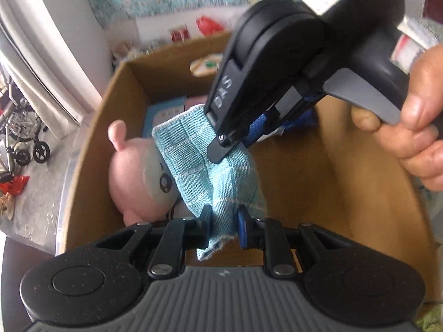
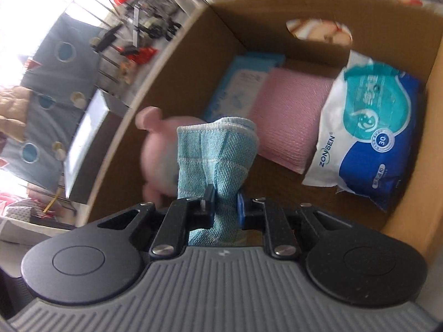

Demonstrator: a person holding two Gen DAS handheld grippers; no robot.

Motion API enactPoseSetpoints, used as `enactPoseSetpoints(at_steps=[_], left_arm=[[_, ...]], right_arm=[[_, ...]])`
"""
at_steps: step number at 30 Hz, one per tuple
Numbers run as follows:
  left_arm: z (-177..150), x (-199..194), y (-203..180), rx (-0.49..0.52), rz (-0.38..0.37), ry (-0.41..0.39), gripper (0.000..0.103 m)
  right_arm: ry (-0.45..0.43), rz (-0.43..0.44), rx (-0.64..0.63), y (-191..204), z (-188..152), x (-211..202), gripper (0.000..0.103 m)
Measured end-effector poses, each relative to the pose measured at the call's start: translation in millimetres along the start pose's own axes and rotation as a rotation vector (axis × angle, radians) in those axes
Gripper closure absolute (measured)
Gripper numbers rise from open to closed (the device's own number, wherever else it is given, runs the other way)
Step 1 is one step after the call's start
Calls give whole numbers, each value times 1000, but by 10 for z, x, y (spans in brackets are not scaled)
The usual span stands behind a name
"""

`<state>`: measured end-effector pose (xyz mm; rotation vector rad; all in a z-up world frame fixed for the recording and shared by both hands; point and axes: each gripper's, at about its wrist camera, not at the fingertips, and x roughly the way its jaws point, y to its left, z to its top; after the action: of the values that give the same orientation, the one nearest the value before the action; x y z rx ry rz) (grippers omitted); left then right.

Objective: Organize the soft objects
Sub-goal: 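Lower the towel beside the plush toy and open the right gripper, then move the right gripper back to the white cotton swab bag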

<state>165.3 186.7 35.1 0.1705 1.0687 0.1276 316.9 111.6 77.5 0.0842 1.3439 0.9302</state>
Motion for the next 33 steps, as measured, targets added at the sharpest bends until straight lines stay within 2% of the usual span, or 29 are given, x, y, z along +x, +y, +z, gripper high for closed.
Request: enactPoseSetpoints(at_steps=[6,9,10,11,12,14,16,17,20,24,29,33], left_arm=[[109,285,-2,5,-25,80,81],[135,413,-25,11,-39,117,79],[156,420,-26,10,-40,121,78],[178,412,-23,8,-40,121,71],[212,403,-15,7,-43,121,67],[226,379,-9,2,-43,114,66],[220,337,-22,-4,-39,103,61],[222,316,-20,-10,-43,97,56],[208,235,-2,-36,-52,75,44],[138,-10,84,-60,-46,13,35],[28,-439,14,-69,-15,-132,19],[-67,-775,-171,-58,-29,-209,16]], right_arm=[[59,-94,-3,-91,88,331,84],[82,-139,-11,-108,100,380,77],[81,-150,-13,-101,104,372,67],[76,-162,-20,-100,118,377,53],[65,-168,-24,-96,126,349,48],[43,-140,-16,-103,148,291,41],[21,-113,-5,-108,155,207,36],[13,-96,-2,-113,162,159,34],[-29,-54,1,-109,153,-10,32],[-113,46,19,-122,89,-370,32],[-286,204,40,-181,-242,-1021,28],[-405,296,21,-250,-717,-1497,23]])
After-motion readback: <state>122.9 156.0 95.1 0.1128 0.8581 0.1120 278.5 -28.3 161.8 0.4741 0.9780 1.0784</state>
